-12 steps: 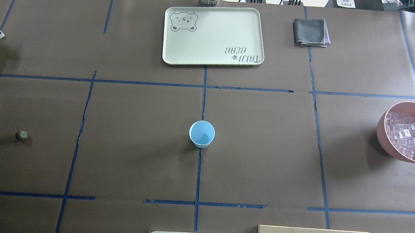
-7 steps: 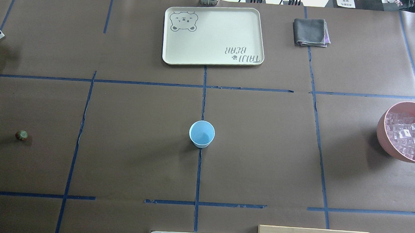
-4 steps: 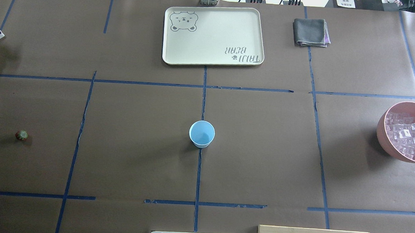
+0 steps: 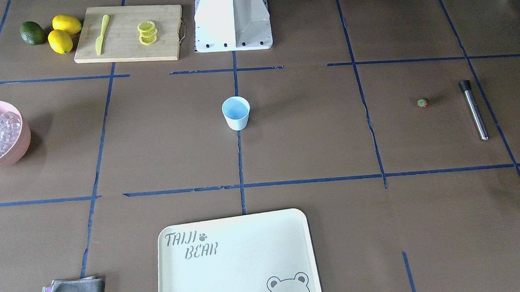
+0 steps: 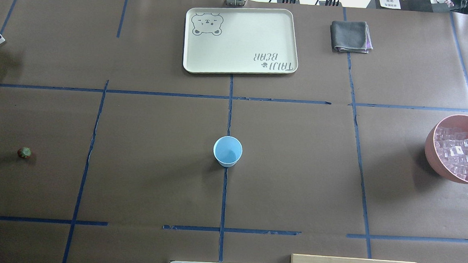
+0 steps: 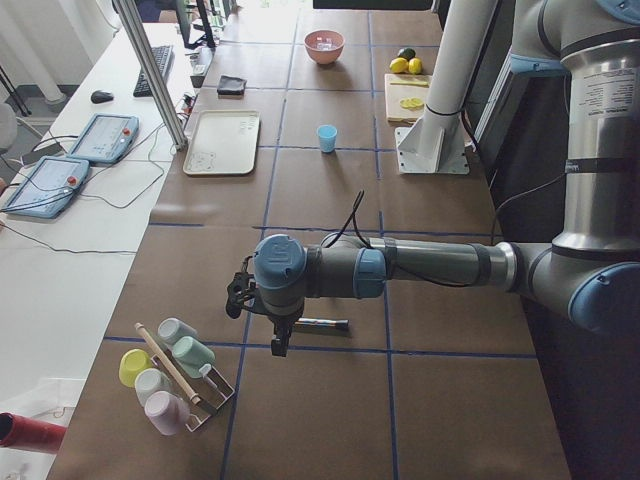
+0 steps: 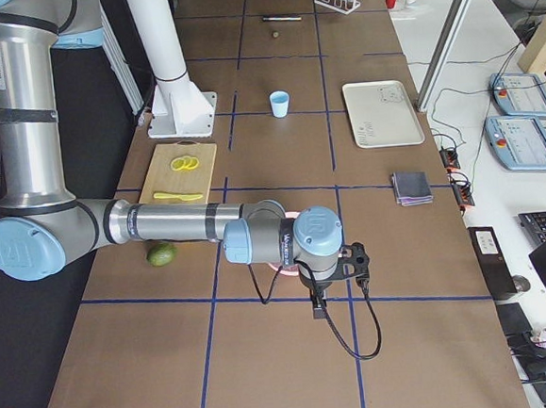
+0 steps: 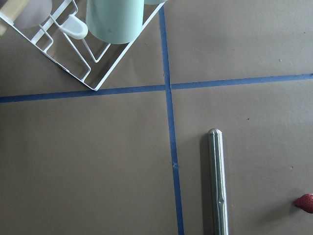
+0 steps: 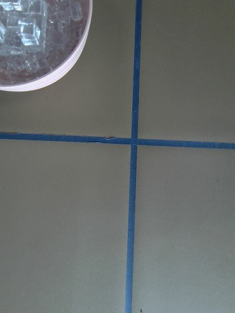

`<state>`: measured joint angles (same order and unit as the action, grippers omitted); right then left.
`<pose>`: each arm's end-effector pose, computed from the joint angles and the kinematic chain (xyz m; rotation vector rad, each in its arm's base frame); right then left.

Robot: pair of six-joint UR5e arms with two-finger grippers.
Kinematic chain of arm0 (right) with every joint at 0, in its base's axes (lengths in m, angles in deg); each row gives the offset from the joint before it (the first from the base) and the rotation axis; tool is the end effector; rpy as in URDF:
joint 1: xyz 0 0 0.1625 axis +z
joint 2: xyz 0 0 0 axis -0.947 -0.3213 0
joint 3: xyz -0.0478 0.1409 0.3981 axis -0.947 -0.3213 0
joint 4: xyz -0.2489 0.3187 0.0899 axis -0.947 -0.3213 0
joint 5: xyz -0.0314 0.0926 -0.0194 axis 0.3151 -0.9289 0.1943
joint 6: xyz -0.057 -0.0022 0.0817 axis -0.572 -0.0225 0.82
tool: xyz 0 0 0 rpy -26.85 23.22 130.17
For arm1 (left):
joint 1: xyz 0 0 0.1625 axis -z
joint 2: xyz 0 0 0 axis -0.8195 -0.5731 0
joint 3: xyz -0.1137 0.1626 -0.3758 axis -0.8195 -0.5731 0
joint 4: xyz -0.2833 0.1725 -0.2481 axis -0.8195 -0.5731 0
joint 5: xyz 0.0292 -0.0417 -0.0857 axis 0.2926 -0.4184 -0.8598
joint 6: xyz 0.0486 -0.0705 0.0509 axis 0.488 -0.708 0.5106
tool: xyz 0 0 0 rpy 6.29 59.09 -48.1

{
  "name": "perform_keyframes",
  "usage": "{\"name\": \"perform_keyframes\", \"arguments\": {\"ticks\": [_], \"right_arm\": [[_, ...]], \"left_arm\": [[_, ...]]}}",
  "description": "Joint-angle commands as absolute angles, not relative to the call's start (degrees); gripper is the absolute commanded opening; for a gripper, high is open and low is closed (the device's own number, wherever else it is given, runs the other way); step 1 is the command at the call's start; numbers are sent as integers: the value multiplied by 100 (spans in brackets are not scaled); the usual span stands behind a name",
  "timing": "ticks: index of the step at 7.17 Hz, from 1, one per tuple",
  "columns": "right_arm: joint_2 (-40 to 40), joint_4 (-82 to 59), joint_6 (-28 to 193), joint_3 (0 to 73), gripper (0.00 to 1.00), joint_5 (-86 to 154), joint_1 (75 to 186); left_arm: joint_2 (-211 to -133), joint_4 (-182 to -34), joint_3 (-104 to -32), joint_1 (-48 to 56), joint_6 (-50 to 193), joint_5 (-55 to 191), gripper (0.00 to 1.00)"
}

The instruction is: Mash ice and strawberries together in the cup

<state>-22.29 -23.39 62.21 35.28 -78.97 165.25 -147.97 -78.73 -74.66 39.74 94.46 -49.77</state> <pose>0.0952 -0.4741 0.6572 0.0694 -0.7943 -0.0075 -0.0957 -0.4544 0.6268 0.1068 0.8563 0.0580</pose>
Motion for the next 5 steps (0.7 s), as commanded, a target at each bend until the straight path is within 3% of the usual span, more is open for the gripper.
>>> {"name": "perform_keyframes", "arguments": {"ticks": [1, 5], "right_arm": [[-2181, -2297, 6228, 3542, 100, -7952, 16504], [-2181, -2288, 7111, 4215, 100, -7908, 15962]], "left_arm": [[-14795, -7882, -7498, 3980, 9453, -4973, 100], [-14586, -7873, -7813, 4006, 9444, -4990, 100]]}}
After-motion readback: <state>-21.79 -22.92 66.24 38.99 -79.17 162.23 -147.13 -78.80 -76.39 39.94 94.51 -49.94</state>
